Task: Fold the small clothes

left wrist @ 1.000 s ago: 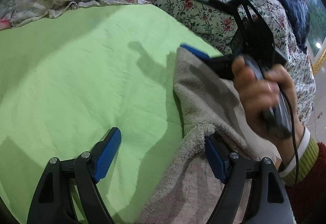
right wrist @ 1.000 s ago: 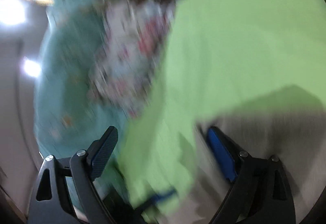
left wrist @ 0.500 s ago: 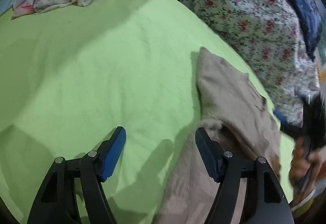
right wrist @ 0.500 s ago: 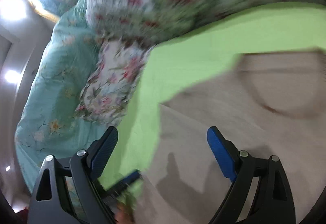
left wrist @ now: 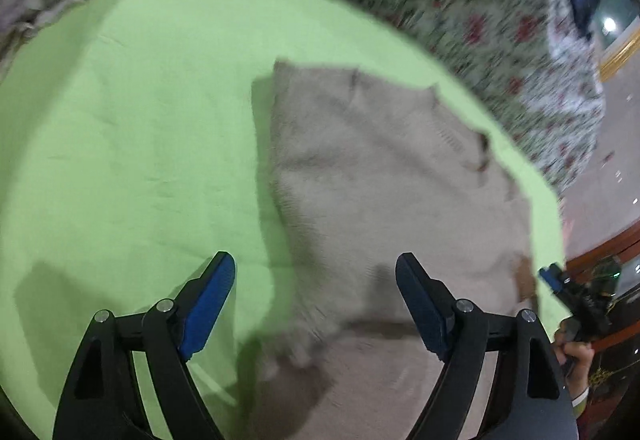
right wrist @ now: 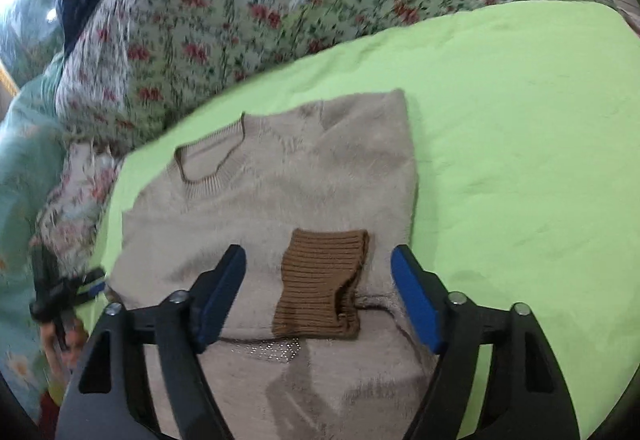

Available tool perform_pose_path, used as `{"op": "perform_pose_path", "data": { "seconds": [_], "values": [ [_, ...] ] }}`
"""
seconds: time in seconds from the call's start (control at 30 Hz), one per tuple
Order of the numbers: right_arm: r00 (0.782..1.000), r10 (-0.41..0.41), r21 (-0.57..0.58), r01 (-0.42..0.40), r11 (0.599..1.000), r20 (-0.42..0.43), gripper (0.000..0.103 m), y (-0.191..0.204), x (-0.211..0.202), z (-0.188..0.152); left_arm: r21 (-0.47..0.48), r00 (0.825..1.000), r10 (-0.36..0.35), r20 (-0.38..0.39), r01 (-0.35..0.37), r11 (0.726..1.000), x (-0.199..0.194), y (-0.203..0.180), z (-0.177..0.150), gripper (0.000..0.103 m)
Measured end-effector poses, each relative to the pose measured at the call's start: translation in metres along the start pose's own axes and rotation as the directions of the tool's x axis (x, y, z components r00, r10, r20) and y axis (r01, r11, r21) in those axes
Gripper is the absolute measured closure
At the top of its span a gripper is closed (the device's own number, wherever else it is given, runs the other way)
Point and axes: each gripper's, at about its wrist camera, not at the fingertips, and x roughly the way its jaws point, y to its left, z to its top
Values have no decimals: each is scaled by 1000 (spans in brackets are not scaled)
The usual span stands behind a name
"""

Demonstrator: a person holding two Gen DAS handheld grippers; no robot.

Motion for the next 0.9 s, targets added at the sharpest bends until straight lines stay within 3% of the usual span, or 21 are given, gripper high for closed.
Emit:
{"op": "perform_pose_path", "data": {
  "seconds": [0.13,0.17,0.2,0.23,0.27,0.3,0.37,0.4,0.47,0.53,0.63,0.73,0.8,0.9],
  "values": [
    [997,-43,-22,41,999,-71,31,2,28,-2,40,1000,3,-4,-3,999,5,-3,4,24],
    [995,-44,-26,42,999,-89,44,3,34,-5,62,1000,6,2,-7,998,6,-6,3,28],
    [993,-53,-32,50,998,-105,63,5,41,-6,82,1000,0,8,-1,997,9,-8,1,46],
    [992,-61,-39,57,998,-110,73,7,42,-7,89,1000,-9,9,8,996,11,-9,0,71],
    [992,-53,-47,48,998,-112,91,11,43,-7,89,1000,-20,10,19,996,12,-9,0,81],
    [995,-32,-57,26,998,-91,95,18,38,-4,86,999,-18,36,15,996,9,-9,0,92],
    [1000,-13,-96,11,995,-18,95,32,22,2,100,994,-22,108,11,995,-2,-10,-5,96],
    [998,39,-123,-32,992,55,96,41,5,5,111,986,-33,165,14,994,-11,-12,-7,96],
    [993,46,-137,-31,990,106,96,46,-6,8,133,979,-15,201,-12,991,-13,-15,-8,96],
    [997,-18,-109,26,994,73,96,38,8,9,149,979,39,201,-70,986,-5,-15,-9,96],
    [993,-99,-14,99,995,-67,94,9,47,2,136,975,66,210,-96,986,3,-10,-10,96],
    [992,-113,19,114,993,-59,89,0,42,-7,101,974,77,213,-101,990,-1,-3,-10,94],
    [989,-148,19,148,989,-23,75,2,22,-13,98,975,91,203,-113,989,-6,-3,-13,91],
    [993,-114,28,113,993,23,54,5,-6,-23,116,975,100,200,-125,985,-22,-10,-30,91]
  ]
}}
